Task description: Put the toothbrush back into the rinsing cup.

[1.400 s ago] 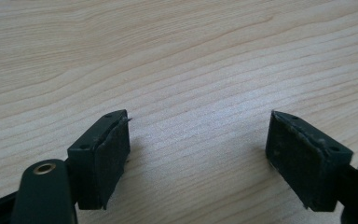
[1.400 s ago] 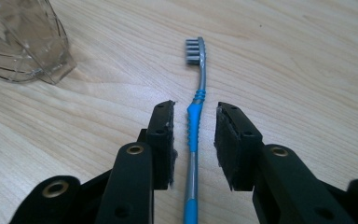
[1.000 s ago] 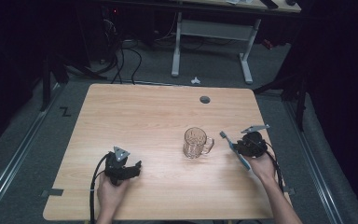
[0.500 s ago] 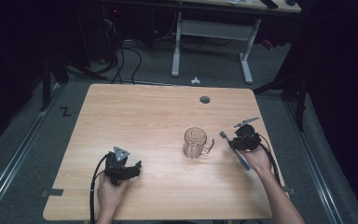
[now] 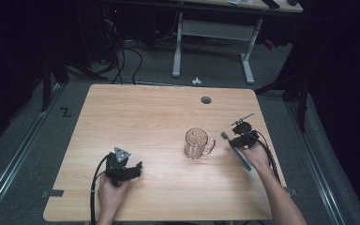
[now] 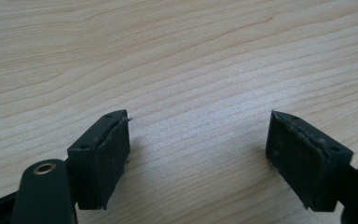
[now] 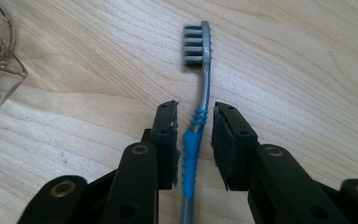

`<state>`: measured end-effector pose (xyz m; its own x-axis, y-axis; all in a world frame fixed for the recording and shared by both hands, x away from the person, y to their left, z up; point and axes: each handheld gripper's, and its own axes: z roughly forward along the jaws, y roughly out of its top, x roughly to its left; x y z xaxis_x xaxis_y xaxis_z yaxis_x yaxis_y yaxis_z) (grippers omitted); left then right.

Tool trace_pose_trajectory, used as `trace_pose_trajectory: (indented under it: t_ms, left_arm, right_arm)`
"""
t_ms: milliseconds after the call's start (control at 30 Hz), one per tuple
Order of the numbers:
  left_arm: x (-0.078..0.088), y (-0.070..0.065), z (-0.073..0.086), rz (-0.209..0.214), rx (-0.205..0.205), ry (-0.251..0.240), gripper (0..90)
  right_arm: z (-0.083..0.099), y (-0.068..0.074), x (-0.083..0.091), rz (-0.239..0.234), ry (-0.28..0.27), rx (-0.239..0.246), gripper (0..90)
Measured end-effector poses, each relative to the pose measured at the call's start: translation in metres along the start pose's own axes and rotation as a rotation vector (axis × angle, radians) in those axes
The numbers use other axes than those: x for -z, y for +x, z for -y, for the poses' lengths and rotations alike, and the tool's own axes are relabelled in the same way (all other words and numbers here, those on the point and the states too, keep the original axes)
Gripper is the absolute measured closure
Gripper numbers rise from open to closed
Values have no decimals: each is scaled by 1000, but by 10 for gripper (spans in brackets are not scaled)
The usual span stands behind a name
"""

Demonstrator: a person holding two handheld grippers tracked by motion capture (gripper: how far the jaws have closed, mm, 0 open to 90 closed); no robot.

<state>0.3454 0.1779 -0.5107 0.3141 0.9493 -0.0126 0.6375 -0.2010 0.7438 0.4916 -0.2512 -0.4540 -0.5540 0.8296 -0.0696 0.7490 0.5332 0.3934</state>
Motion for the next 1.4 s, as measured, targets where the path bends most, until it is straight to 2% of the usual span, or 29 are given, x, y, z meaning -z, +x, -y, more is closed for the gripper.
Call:
trace_pose_trajectory:
  t_ms: [533, 867, 1167, 1400]
  left_arm:
    - [0, 0, 0, 0, 0, 0, 222]
    - [0, 0, 0, 0, 0, 0, 222]
    - [0, 0, 0, 0, 0, 0, 222]
    - [0, 0, 0, 0, 0, 0, 222]
  right_arm:
    - [0, -4, -11, -11, 69, -34, 731]
    - [1, -6, -13, -26, 75, -33, 782]
    - [1, -7, -13, -29, 83, -36, 790]
    - [2, -7, -9, -44, 63, -37, 792]
